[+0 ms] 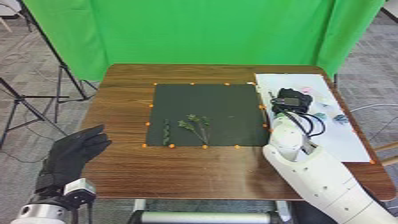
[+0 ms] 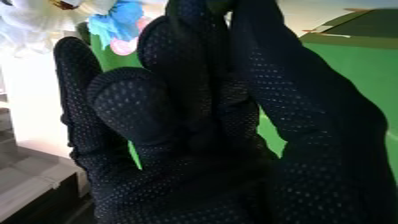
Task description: Arrange flowers
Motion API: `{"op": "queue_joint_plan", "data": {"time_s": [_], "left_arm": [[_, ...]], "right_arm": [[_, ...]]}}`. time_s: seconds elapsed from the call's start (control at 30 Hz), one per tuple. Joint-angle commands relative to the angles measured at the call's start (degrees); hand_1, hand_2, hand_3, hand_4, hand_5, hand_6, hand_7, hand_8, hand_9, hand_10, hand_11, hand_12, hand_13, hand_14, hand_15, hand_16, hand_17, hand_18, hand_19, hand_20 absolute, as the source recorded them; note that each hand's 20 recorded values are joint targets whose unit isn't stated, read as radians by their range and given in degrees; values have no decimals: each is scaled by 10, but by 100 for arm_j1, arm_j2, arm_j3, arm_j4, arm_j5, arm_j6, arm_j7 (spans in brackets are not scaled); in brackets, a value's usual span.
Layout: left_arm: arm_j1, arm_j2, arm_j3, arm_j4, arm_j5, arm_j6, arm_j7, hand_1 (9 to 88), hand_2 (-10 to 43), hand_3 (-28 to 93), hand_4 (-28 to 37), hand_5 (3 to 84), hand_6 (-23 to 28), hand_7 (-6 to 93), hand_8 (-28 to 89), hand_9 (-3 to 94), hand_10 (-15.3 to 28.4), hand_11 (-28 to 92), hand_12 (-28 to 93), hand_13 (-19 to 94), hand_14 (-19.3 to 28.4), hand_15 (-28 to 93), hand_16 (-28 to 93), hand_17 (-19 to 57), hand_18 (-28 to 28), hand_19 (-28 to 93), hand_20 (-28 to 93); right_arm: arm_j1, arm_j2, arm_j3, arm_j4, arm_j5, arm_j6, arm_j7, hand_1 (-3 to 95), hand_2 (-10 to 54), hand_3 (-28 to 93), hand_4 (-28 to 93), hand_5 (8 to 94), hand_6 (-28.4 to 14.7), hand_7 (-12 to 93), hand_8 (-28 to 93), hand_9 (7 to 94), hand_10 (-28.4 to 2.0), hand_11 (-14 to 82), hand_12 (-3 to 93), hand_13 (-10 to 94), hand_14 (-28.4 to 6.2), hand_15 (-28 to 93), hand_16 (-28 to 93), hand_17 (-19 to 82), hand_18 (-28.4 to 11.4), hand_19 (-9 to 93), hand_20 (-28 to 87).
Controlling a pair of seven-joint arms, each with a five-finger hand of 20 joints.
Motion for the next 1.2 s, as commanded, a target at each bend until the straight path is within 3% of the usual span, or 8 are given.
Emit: {"op": "queue_joint_plan", "data": {"time_s": [0.03,0.33,0.37,0.83,1.2], "left_arm": [[77,-67,-10,1,37,-47,-23,282,70,795,-163,506,160,148,-92,419,235,403,83,302,284,638,-150,-100,219,608,122],[203,-79,-61,-36,26,-12,-9,282,71,795,-163,507,161,147,-91,418,234,403,84,302,284,639,-150,-99,219,608,122],[167,-116,-69,-30,70,-56,-90,283,71,795,-163,507,160,147,-91,418,235,403,84,302,284,639,-150,-100,219,608,122],[391,-80,-126,-120,32,49,-29,282,72,796,-164,507,160,149,-92,418,234,403,85,302,284,639,-150,-99,219,608,122],[479,-82,-154,-176,52,87,-68,281,72,796,-164,507,160,150,-92,418,235,403,85,302,284,639,-151,-99,218,609,122]], "right_arm": [[-464,-87,-126,86,381,-196,6,541,-95,736,-282,796,-37,362,153,816,-128,479,339,804,-87,702,254,314,-265,863,-107],[-421,91,-121,-375,884,141,79,540,-95,756,-283,807,-40,348,179,831,-126,479,342,817,-90,705,264,309,-252,875,-94],[-400,146,-146,-441,906,192,111,540,-95,758,-283,808,-41,346,180,832,-126,480,342,817,-89,706,265,309,-251,877,-93],[-117,536,-293,-1252,1007,733,-64,536,-95,773,-283,821,-44,337,190,841,-128,490,337,826,-88,713,270,313,-248,890,-85],[-234,596,-300,-1809,1016,844,-208,535,-95,780,-283,828,-46,328,199,846,-127,491,337,829,-91,717,270,314,-250,896,-84]]}}
